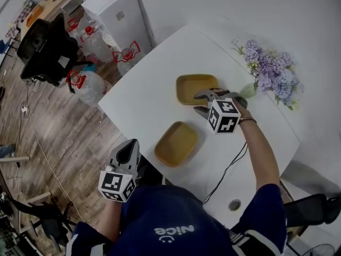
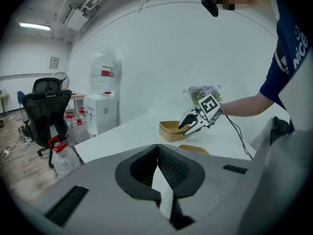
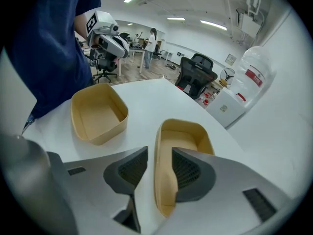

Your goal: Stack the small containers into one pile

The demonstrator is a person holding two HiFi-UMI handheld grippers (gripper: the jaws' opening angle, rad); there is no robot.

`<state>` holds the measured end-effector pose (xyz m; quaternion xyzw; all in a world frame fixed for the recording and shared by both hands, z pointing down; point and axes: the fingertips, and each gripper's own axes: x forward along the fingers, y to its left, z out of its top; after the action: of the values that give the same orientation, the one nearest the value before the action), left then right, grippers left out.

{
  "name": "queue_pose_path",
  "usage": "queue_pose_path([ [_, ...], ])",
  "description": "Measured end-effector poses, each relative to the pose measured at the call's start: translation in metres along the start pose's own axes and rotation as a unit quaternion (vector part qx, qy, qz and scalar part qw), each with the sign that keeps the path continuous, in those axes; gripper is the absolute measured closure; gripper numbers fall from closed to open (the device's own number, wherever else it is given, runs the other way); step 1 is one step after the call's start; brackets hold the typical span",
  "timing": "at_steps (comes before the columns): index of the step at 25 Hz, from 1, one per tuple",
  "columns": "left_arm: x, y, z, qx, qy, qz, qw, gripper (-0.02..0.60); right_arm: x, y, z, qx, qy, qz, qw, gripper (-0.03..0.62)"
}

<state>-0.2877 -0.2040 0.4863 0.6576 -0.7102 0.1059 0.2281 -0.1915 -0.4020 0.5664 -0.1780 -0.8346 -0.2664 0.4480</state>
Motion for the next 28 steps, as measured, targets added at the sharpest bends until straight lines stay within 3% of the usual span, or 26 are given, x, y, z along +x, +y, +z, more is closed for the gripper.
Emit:
queue_pose_path([
  [1, -0.001, 0.001, 0.001, 0.000, -0.001, 0.000, 1.0000, 0.562, 0.000, 0.003, 0.000, 0.006, 0.005, 0.007, 1.000, 0.426],
  [10, -0.009, -0.006, -0.001, 0.003, -0.003, -0.013, 0.9999, 0.562, 0.005, 0.005, -0.010, 0.008, 0.055, -0.008, 0.998, 0.424],
  [11, -0.011, -0.006, -0.001, 0.002, -0.003, -0.013, 0.9999, 0.561, 0.005, 0.006, -0.011, 0.010, 0.060, -0.009, 0.998, 0.431],
  [13, -0.015, -0.005, -0.002, -0.001, -0.005, -0.011, 0.9999, 0.561, 0.004, 0.008, -0.012, 0.009, 0.077, -0.023, 0.997, 0.524],
  [16, -0.020, -0.003, -0.003, -0.002, -0.011, -0.009, 0.9999, 0.561, 0.002, 0.014, -0.012, 0.014, 0.100, -0.037, 0.994, 0.533],
  [22, -0.030, -0.007, -0.006, -0.008, -0.026, -0.014, 0.9995, 0.561, -0.019, 0.036, -0.012, 0.099, 0.102, -0.070, 0.987, 0.534],
  [28, -0.047, -0.015, -0.004, -0.012, -0.044, -0.023, 0.9987, 0.561, -0.047, 0.075, -0.016, 0.184, 0.119, -0.113, 0.969, 0.535],
])
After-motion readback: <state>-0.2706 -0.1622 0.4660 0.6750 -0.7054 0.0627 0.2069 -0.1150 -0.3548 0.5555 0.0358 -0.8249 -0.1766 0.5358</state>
